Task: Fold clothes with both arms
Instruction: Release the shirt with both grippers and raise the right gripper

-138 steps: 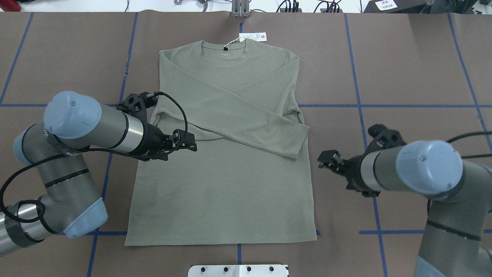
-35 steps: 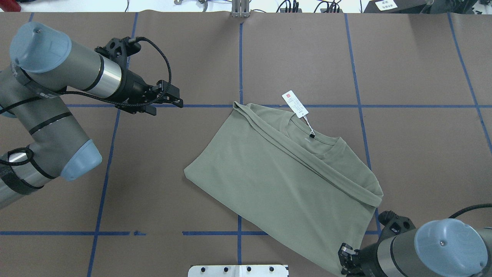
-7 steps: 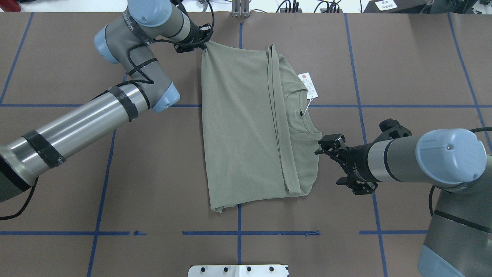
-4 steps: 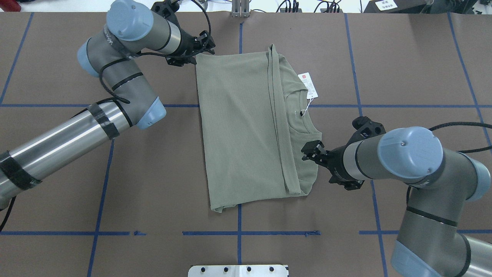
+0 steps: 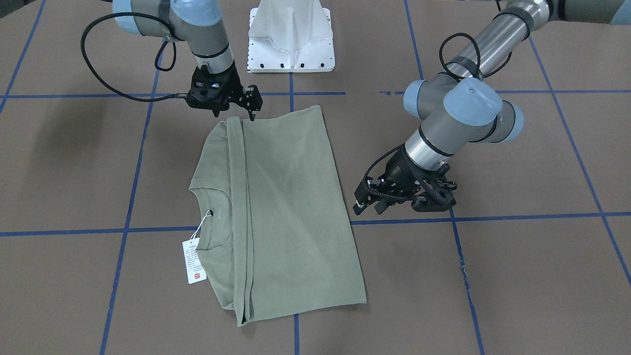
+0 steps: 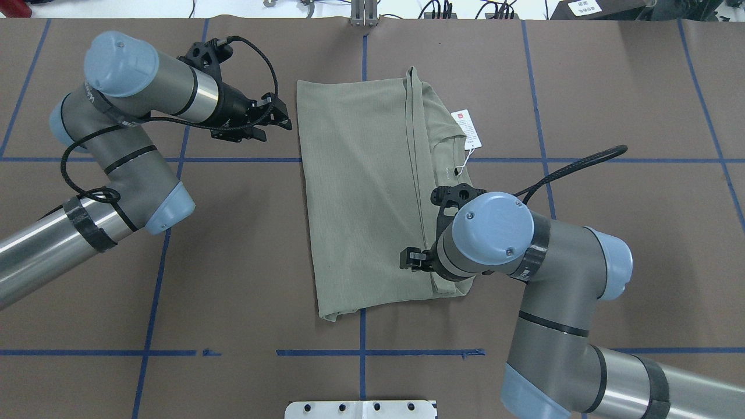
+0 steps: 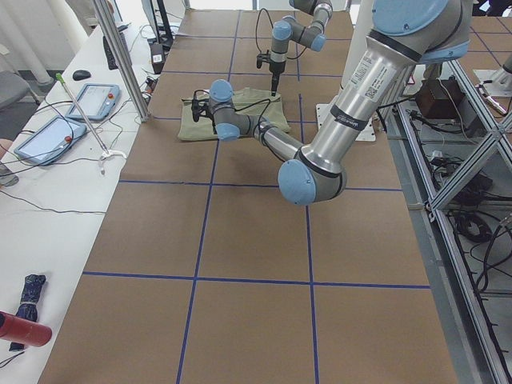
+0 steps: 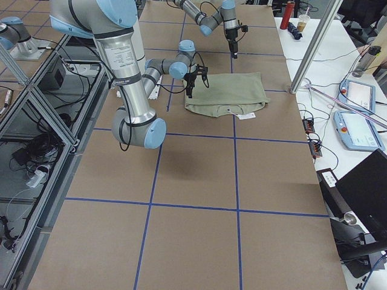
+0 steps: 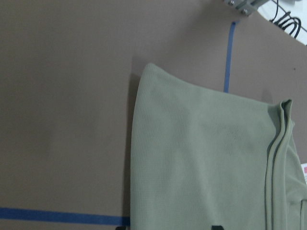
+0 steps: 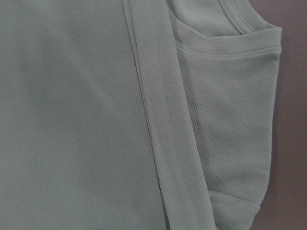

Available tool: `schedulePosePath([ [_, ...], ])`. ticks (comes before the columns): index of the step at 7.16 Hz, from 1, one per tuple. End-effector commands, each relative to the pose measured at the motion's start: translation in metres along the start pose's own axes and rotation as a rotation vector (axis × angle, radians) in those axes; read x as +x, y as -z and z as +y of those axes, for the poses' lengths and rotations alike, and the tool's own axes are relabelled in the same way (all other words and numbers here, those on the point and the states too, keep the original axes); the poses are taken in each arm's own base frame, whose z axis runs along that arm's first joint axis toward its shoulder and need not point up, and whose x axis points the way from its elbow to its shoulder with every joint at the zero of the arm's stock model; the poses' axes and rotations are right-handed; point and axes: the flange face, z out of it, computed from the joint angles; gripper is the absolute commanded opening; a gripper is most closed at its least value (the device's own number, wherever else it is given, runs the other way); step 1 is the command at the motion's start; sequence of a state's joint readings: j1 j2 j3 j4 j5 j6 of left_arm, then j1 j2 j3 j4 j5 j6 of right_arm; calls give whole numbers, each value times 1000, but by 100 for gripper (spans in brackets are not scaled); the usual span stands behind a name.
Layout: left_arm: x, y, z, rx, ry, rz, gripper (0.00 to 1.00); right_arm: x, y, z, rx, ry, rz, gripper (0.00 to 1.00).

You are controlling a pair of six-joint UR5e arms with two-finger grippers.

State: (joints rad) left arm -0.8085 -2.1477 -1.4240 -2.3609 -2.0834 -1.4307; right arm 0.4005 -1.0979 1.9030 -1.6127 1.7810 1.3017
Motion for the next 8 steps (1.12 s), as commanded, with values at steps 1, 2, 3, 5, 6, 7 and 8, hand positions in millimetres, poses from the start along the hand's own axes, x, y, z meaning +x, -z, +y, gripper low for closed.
schedulePosePath([
  [1, -8, 2, 4, 8, -12, -4, 70, -22, -17, -9, -35, 249, 76, 100],
  [2, -9, 2, 4, 9, -10, -4, 70, -23, -28, -9, -47, 263, 99, 100],
  [3, -7, 3, 4, 8, -10, -1, 70, -17, -34, -5, -67, 311, 154, 100],
  [5, -7, 3, 4, 8, -8, -1, 70, -14, -42, 3, -74, 353, 233, 100],
  [6, -7, 3, 4, 8, -8, 0, 70, -16, -49, 14, -68, 373, 255, 100],
  [7, -8, 3, 4, 8, -7, -1, 70, -14, -50, 15, -72, 372, 269, 100],
  [8, -8, 3, 4, 8, -7, -1, 70, -9, -53, 14, -70, 372, 280, 100],
])
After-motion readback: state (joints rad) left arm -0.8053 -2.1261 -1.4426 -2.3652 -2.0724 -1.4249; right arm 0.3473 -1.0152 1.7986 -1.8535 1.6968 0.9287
